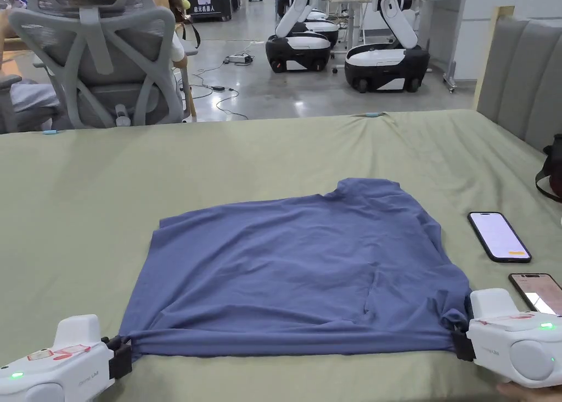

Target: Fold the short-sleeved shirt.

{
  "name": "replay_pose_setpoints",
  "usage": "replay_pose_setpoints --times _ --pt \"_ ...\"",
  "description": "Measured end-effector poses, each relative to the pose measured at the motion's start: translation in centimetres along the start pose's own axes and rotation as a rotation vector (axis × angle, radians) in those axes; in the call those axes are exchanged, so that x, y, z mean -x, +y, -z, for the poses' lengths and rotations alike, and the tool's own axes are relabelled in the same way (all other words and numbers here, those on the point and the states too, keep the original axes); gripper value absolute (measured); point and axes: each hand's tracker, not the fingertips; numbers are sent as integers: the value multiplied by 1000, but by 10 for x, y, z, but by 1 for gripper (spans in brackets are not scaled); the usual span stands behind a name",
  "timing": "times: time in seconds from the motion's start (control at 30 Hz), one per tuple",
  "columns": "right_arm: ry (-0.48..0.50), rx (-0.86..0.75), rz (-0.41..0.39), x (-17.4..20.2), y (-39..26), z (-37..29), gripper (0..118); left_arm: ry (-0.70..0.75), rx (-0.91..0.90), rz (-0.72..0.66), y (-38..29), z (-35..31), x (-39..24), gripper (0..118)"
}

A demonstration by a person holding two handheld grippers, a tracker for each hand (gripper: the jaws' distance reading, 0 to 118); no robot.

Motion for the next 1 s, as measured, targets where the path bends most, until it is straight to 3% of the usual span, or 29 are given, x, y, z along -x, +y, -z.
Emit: replay_pose_setpoints --times 0.03,0.1,0.13,0.2,0.27,0.3,0.37,0.4,0.43,0.83,0.87,0.9,0.93,0.97,1.0 --pt "-8 -11 11 -1 -1 -7 47 9 -11 -1 1 -3 0 38" --pt "-47 -20 13 -1 1 -19 110 42 -19 16 6 -8 -1 104" --pt "-34 -37 12 -2 2 -25 118 48 -15 19 10 -14 -1 118" --pt "10 -122 33 -3 7 -33 111 30 -98 15 17 -26 -1 106" --pt "-7 -108 22 -2 14 -32 103 34 -90 20 24 -30 -3 100" --pt "-25 -136 10 3 15 -39 88 38 -100 28 27 -36 -3 86" --pt "-56 -175 -1 10 15 -50 21 40 -155 59 28 -41 -5 26" --pt "-79 -186 -9 12 15 -51 0 50 -161 64 28 -42 -7 4" --pt "-85 -183 -9 13 16 -52 0 62 -162 71 28 -48 -13 0" --pt "-77 -193 -18 37 18 -66 0 32 -168 58 25 -63 -23 0" --pt "-77 -194 -23 39 18 -68 0 35 -167 57 25 -62 -22 13" --pt "-72 -194 -27 40 18 -69 0 36 -161 54 26 -60 -20 39" --pt "-63 -194 -29 41 18 -69 0 35 -135 54 27 -55 -18 85" --pt "-58 -194 -29 42 18 -69 0 37 -106 52 27 -50 -16 110" --pt "-56 -194 -31 42 18 -68 0 28 -79 49 25 -44 -14 118"
